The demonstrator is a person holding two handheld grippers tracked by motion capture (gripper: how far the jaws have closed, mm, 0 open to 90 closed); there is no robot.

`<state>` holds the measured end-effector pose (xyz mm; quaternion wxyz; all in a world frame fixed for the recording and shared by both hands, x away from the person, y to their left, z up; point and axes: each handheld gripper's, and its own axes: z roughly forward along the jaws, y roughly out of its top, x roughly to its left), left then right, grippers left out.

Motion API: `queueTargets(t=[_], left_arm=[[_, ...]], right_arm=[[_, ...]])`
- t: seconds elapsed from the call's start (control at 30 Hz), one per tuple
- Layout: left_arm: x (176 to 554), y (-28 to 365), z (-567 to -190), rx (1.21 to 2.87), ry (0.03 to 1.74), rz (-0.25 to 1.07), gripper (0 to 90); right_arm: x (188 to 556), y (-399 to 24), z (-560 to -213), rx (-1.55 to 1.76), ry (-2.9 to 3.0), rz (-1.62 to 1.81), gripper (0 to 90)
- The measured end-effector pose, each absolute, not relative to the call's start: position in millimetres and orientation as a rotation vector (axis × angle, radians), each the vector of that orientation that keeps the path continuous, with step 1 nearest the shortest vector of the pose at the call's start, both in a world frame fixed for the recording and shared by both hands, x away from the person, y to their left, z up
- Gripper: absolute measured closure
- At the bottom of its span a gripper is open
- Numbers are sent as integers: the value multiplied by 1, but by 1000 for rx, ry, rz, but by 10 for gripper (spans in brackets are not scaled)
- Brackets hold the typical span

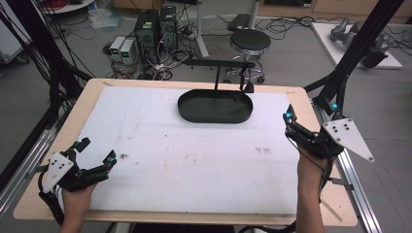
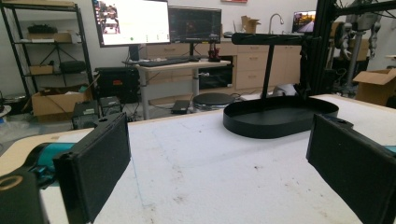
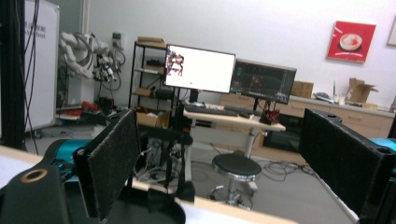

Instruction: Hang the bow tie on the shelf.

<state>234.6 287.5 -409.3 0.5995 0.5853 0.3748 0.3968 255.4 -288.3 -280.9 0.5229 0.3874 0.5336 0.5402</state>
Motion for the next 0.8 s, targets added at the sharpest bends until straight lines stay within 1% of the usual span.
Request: queueTargets(t=[0.33, 0.7, 0.8], left_arm=[[239, 286, -410, 1354, 879, 930, 68], [240, 286, -414, 1378, 893, 939, 68], [239, 286, -415, 1380, 890, 944, 68]], right_arm=[[228, -295, -321, 976, 1303, 1309, 119], [207, -299, -384, 1010, 1352, 1362, 117], [204, -299, -396, 1012, 1350, 1352, 117]])
